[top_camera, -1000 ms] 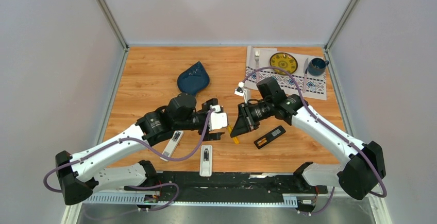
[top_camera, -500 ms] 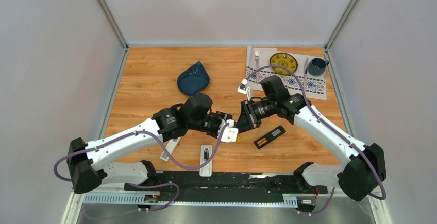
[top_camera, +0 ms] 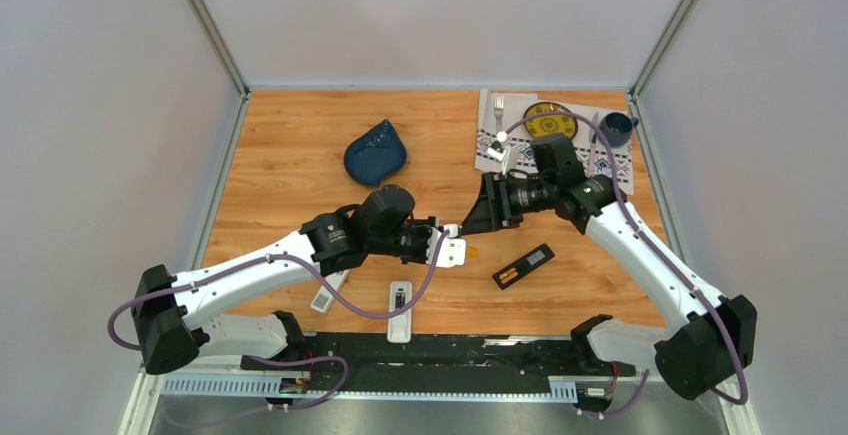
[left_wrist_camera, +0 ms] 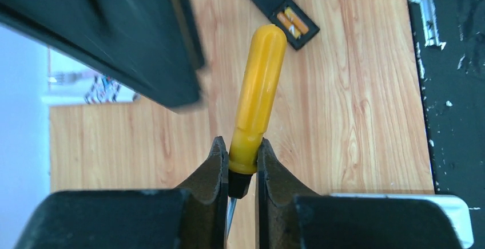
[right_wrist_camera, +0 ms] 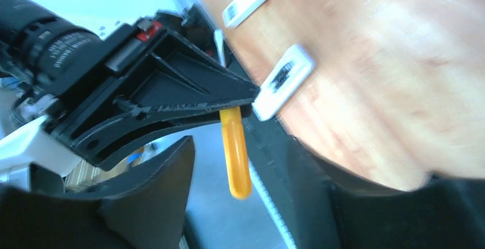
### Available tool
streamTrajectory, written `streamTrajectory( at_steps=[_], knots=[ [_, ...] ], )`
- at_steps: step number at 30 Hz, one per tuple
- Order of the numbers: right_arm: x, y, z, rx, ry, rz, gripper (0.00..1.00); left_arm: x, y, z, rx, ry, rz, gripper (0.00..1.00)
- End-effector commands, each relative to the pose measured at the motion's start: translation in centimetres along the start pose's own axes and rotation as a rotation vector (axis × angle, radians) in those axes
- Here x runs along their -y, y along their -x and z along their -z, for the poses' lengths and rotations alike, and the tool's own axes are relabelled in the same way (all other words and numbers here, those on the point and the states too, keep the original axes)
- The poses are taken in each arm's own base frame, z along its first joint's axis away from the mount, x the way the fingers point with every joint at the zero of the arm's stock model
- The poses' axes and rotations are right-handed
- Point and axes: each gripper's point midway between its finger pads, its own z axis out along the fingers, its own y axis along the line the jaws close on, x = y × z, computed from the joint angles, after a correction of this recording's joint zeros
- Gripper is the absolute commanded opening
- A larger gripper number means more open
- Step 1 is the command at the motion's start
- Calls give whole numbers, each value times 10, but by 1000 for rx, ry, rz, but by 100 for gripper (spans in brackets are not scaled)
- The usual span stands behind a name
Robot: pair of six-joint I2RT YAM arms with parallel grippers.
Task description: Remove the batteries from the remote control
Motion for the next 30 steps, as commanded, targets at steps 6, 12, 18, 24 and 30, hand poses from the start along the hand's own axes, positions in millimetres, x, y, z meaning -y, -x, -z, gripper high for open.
streamTrajectory(
  at_steps=[6, 12, 18, 24, 30],
  knots=[
    [-12, 72, 78, 494, -316, 245, 100, -10, -15, 13, 61, 205, 380, 0],
    [-25, 73, 87, 588, -274, 319, 100, -19, -21, 20, 96, 177, 794, 0],
    [-46, 72, 69, 596, -65, 324, 100, -30, 17, 17, 351, -139, 1074, 0],
    [-53, 87, 44, 556, 13, 308, 100, -44, 52, 28, 595, -342, 1224, 0],
    [-56, 108, 35, 593, -2, 285, 100, -51, 48, 40, 627, -217, 1248, 0]
  ],
)
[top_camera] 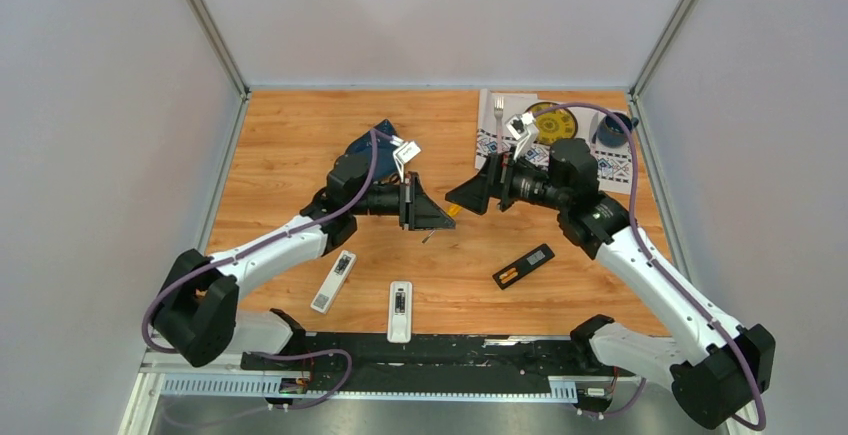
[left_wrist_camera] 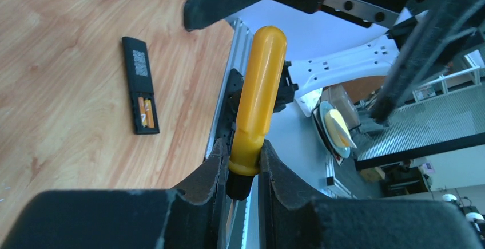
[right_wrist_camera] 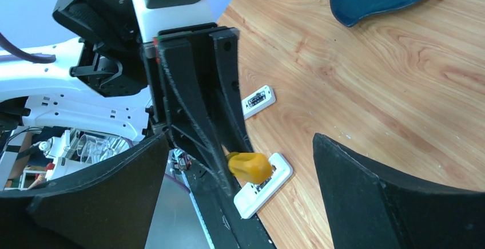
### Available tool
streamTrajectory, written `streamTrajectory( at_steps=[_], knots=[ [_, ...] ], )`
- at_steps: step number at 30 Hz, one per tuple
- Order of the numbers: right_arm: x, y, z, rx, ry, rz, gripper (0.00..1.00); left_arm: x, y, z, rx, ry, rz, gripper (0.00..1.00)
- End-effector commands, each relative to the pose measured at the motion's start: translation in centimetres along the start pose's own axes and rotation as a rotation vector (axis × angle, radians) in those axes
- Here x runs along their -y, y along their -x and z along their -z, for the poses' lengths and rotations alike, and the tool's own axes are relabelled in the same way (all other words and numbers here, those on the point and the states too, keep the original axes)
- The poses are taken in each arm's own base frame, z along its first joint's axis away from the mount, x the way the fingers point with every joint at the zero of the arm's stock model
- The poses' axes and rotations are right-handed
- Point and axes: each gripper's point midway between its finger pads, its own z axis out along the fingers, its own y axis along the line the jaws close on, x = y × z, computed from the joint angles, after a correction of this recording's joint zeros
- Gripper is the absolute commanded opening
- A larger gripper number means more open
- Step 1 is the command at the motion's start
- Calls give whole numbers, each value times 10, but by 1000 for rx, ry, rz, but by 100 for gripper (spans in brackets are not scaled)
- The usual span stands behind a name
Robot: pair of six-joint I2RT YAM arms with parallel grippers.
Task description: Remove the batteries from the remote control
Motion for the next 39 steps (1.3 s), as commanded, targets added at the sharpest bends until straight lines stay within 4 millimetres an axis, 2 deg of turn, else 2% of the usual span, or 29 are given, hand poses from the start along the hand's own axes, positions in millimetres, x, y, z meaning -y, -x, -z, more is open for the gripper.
streamTrajectory(
  at_steps=[1, 5, 7, 12, 18, 19, 20, 25, 30, 31, 35, 39],
  knots=[
    [-27, 45, -3, 142, 57, 51, 99, 41, 26, 14, 111, -83, -99, 0],
    [-34, 47, -4, 153, 97, 30, 86, 47, 31, 23, 169, -48, -131, 0],
    [-45, 50, -3, 168, 148, 42, 76, 46, 29, 26, 177, -40, -137, 0],
    [-61, 38, -2, 132, 225, 43, 61, 50, 29, 29, 184, -29, -136, 0],
    [-76, 24, 1, 103, 290, 19, 51, 60, 35, 33, 198, -35, -167, 0],
    [-75, 21, 1, 98, 289, 17, 49, 61, 35, 34, 201, -31, -169, 0],
    [-76, 19, 1, 94, 293, 13, 44, 63, 36, 35, 207, -33, -177, 0],
    [-75, 13, 1, 93, 295, -14, 40, 70, 36, 40, 223, -37, -213, 0],
    [-77, 16, 2, 112, 305, -26, 21, 69, 26, 44, 187, -16, -243, 0],
    [-78, 18, 2, 119, 310, -23, 20, 71, 24, 46, 181, -18, -252, 0],
    [-85, 27, 3, 144, 330, -21, 35, 69, 20, 49, 172, 0, -264, 0],
    [-91, 33, 3, 161, 363, -27, 35, 72, 22, 51, 186, 2, -267, 0]
  ],
)
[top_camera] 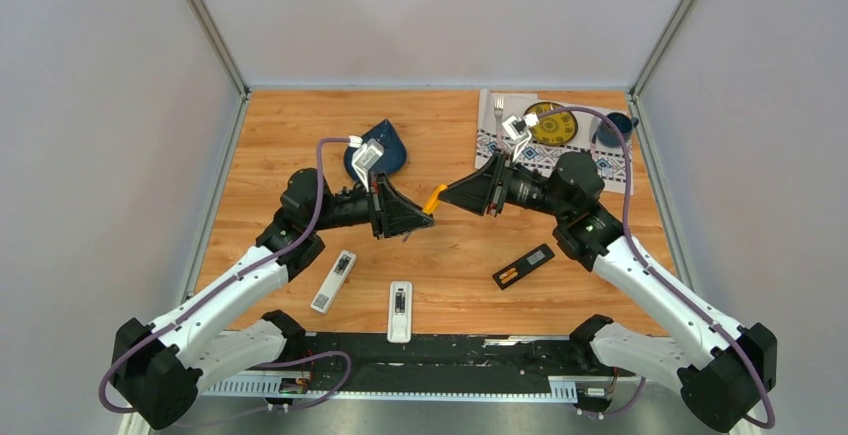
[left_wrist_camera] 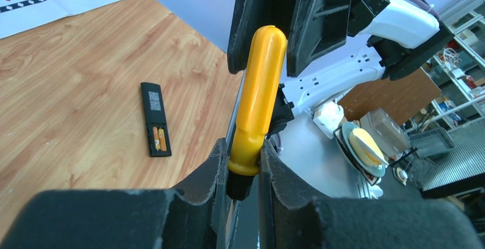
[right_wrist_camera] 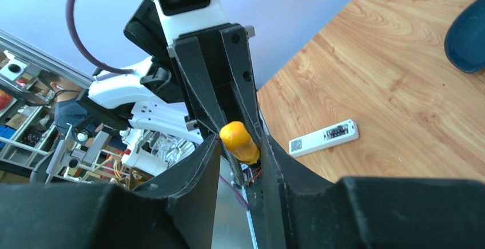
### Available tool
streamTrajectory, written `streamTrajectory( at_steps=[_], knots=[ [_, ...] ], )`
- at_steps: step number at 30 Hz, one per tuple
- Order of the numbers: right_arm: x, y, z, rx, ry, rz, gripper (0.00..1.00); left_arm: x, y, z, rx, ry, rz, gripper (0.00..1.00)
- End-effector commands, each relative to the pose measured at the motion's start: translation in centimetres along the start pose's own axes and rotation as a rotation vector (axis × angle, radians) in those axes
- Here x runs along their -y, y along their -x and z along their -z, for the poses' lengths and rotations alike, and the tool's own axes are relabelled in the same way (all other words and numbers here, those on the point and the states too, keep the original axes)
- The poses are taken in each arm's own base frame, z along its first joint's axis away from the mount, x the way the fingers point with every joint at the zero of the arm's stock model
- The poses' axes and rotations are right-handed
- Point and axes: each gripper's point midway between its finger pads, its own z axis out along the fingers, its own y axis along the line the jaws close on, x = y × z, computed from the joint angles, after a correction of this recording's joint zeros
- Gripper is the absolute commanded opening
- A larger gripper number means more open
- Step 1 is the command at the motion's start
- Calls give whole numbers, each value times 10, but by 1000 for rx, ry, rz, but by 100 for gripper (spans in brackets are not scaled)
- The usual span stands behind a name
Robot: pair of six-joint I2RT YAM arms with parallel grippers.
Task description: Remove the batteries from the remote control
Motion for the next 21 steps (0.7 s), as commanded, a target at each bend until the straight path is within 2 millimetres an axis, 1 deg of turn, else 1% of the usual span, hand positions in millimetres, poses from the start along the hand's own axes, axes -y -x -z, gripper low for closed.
streamTrajectory(
  at_steps=[1, 2, 6, 9, 10, 11, 12, 13, 14, 16, 17, 18, 19, 20, 21],
  knots=[
    [-21, 20, -2, 67, 76, 32, 33, 6, 5, 3, 11, -12, -50, 0],
    [-20, 17, -5, 47, 84, 25, 31, 6, 4, 3, 8, -14, -49, 0],
    [-23, 9, -9, 6, 111, 18, 29, 6, 3, 4, 3, -12, -48, 0],
    [-25, 2, -14, -24, 124, 19, 21, 7, 3, 4, 6, -13, -52, 1],
    [-27, -2, -16, -38, 131, 19, 6, 7, 4, 5, 10, -10, -55, 1],
    [-29, -2, -17, -44, 138, 33, 0, 6, 3, 5, 9, -7, -53, 1],
    [-28, -3, -18, -50, 131, 32, 0, 7, 4, 5, 14, -7, -58, 3],
    [-28, -5, -19, -55, 130, 34, 0, 7, 4, 5, 14, -5, -58, 5],
    [-28, -2, -19, -43, 122, 49, 0, 8, 4, 6, 12, -6, -63, 11],
    [-25, -2, -19, -49, 101, 70, 0, 8, 2, 8, -7, 1, -65, 20],
    [-27, 2, -19, -47, 93, 91, 0, 7, 1, 9, -17, 8, -91, 26],
    [-21, -1, -19, -76, 66, 120, 0, 8, 1, 11, -24, 13, -104, 28],
    [-19, -4, -20, -103, 67, 133, 0, 7, -2, 13, -43, 28, -100, 31],
    [-20, -6, -19, -122, 68, 147, 0, 7, -4, 14, -56, 28, -126, 35],
    [-23, -4, -19, -141, 74, 187, 0, 7, -5, 14, -69, 25, -133, 36]
  ],
)
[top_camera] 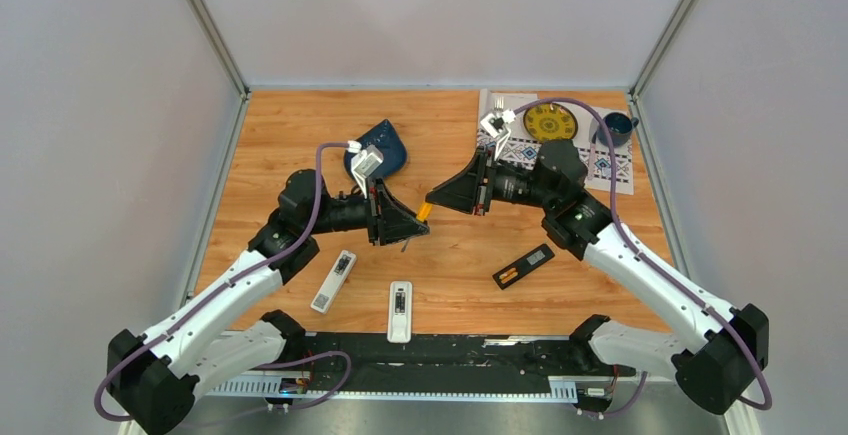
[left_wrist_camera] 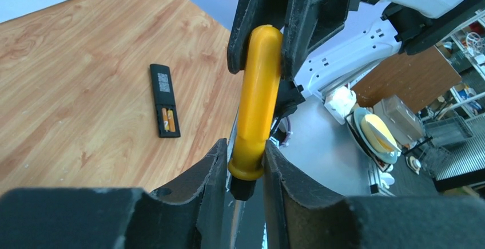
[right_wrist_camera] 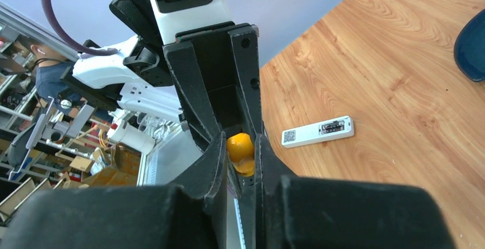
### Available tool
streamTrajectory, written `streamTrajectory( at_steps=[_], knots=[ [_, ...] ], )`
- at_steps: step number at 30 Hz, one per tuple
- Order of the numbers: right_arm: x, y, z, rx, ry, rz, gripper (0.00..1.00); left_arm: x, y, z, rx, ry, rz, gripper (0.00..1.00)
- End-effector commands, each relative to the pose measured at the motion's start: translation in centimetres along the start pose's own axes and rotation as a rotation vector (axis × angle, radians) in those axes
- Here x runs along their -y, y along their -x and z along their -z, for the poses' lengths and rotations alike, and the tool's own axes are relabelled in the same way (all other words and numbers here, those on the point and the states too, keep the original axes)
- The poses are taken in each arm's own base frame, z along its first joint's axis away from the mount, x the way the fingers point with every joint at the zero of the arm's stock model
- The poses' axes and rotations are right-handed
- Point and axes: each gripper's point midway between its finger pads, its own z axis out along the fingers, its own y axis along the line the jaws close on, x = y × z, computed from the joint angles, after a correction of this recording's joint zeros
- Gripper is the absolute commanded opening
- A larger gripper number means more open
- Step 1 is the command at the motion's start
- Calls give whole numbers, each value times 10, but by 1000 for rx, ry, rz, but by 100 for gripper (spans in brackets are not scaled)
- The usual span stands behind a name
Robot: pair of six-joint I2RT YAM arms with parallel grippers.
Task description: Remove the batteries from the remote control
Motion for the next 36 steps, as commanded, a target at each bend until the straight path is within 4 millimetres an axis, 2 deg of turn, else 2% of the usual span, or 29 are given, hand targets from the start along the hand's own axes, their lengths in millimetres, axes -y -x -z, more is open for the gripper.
streamTrajectory(
  at_steps=[1, 6, 11, 13, 16, 17, 18, 19, 20, 21, 22, 23, 25, 26, 28, 36],
  knots=[
    [-19, -1, 0, -110, 48, 118, 0, 9, 5, 5, -38, -7, -118, 36],
    [-23, -11, 0, -217, 97, 142, 0, 7, 0, 0, -89, -37, -100, 38],
    [-21, -16, -1, -254, 108, 138, 0, 4, -2, -6, -122, -48, -58, 44],
    [-20, -15, -1, -249, 102, 139, 0, 3, -1, -7, -122, -44, -56, 43],
    [-18, -13, -1, -230, 80, 132, 0, 2, 0, -7, -112, -41, -61, 20],
    [-15, -13, -2, -225, 67, 125, 0, 3, 1, -7, -108, -43, -61, 1],
    [-15, -12, -2, -214, 60, 124, 1, 2, 2, -7, -98, -35, -62, 0],
    [-13, -10, -2, -194, 40, 121, 14, 2, 2, -7, -90, -36, -55, 0],
    [-14, -4, -2, -166, 36, 132, 21, 3, 3, -7, -81, -37, -56, 0],
    [-9, -7, -2, -158, 17, 92, 27, 4, 6, -7, -68, -36, -61, 0],
    [-8, -5, -2, -137, 4, 85, 42, 4, 7, -7, -53, -34, -61, 0],
    [-8, 2, -3, -92, -8, 94, 48, 4, 8, -7, -46, -32, -62, 0],
    [-6, -3, -2, -80, -10, 60, 59, 4, 10, -6, -28, -26, -67, 0],
    [-10, 2, -2, -55, 10, 80, 61, 5, 11, -6, -23, -30, -69, 0],
    [-11, -3, -1, -64, 33, 74, 64, 9, 13, -6, -16, -53, -67, 0],
    [-28, -2, 1, -55, 130, 113, 64, 32, 13, -4, -38, -178, -85, 0]
  ],
)
